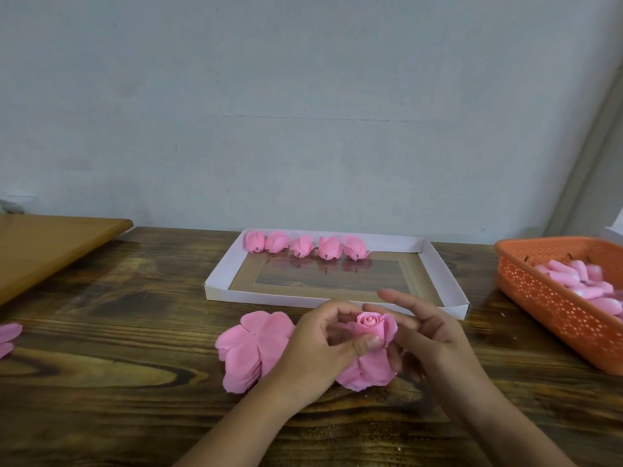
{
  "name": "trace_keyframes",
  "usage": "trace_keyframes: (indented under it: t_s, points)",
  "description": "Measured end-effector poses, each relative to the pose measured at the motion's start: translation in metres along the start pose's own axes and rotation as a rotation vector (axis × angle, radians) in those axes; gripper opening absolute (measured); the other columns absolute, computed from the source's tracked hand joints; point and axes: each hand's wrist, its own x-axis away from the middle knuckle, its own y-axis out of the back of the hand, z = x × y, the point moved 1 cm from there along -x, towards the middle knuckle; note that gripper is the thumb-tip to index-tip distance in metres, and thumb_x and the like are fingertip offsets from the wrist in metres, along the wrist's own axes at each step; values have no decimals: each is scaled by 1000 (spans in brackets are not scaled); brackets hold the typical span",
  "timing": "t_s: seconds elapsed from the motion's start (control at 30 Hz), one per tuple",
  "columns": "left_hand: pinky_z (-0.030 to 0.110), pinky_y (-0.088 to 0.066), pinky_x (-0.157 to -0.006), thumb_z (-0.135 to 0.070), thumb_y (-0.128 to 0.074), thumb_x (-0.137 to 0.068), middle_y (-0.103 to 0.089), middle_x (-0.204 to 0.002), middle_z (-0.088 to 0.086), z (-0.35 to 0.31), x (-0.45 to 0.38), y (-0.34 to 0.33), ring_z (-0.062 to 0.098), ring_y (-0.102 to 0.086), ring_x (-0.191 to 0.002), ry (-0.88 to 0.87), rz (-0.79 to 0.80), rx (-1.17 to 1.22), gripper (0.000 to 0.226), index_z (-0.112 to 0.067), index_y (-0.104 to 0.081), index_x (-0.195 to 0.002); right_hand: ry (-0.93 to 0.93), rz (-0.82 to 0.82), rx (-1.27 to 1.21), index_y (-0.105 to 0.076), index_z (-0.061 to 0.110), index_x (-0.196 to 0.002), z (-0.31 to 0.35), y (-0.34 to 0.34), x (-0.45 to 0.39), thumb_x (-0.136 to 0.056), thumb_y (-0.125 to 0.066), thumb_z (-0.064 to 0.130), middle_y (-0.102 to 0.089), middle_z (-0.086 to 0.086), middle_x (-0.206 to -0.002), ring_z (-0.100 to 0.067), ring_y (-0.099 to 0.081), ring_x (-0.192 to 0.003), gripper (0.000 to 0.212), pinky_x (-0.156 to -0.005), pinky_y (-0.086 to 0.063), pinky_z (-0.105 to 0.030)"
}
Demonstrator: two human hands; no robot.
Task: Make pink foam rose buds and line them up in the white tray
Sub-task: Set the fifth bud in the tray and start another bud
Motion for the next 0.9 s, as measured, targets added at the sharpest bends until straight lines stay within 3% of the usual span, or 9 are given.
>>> trace_keyframes:
  t_s: [0.1,0.23,0.33,0.47,0.57,0.67,0.83,0.9]
  points:
    - [24,-58,-81,-32,-81,-84,-76,-108,-9,0,0,0,11,-71,-103,-3,-6,29,27,-29,-73,-110,-8,-6,18,-68,16,-120,-1,0,0,-94,-54,-11,-77,-15,-104,-13,-51,-44,41,-52,-32,-26]
    - [28,-59,-84,-26,-82,-83,-76,-109,-5,0,0,1,15,-72,-104,0,-32,61,31,-24,-72,-113,58,15,40,-75,11,-98,1,-1,1,-83,-69,6,-76,-15,-86,-13,-55,-52,17,-42,-35,-22]
    - [28,-59,-85,-29,-82,-80,-77,-109,-2,-1,0,2,16,-73,-104,-13,-42,92,36,-20,-72,-113,95,14,59,-75,10,-89,1,-1,1,-75,-72,17,-72,-15,-76,-15,-59,-58,17,-41,-41,-23]
    - [28,-60,-84,-32,-83,-76,-77,-109,-1,-2,0,3,16,-73,-104,-14,-61,119,41,-18,-71,-113,146,-10,86,-79,16,-87,-1,-2,1,-74,-72,18,-74,-12,-78,-13,-60,-59,15,-44,-45,-22]
    - [34,-61,-88,-27,-85,-77,-77,-110,-1,-1,0,3,18,-73,-105,-9,-65,128,40,-19,-69,-112,154,-23,91,-79,16,-87,-1,-2,1,-73,-73,17,-70,-25,-79,-15,-56,-55,15,-43,-43,-24]
    - [31,-60,-87,-25,-86,-77,-77,-109,-2,-2,0,3,16,-73,-104,-15,-60,125,40,-18,-68,-112,150,-24,99,-78,14,-88,1,-1,1,-71,-74,17,-64,-34,-80,-17,-55,-55,17,-45,-43,-25]
    - [27,-60,-83,-26,-86,-72,-78,-107,-1,-4,0,2,16,-74,-101,-19,-65,145,45,-15,-67,-111,171,-9,112,-80,17,-86,2,-2,1,-70,-73,16,-66,-32,-86,-23,-58,-65,17,-48,-47,-27]
    - [27,-60,-82,-28,-86,-70,-78,-106,-2,-4,1,2,16,-74,-100,-18,-66,145,44,-17,-67,-109,167,3,107,-81,17,-87,2,0,1,-72,-72,16,-72,-24,-89,-26,-61,-69,17,-49,-49,-29]
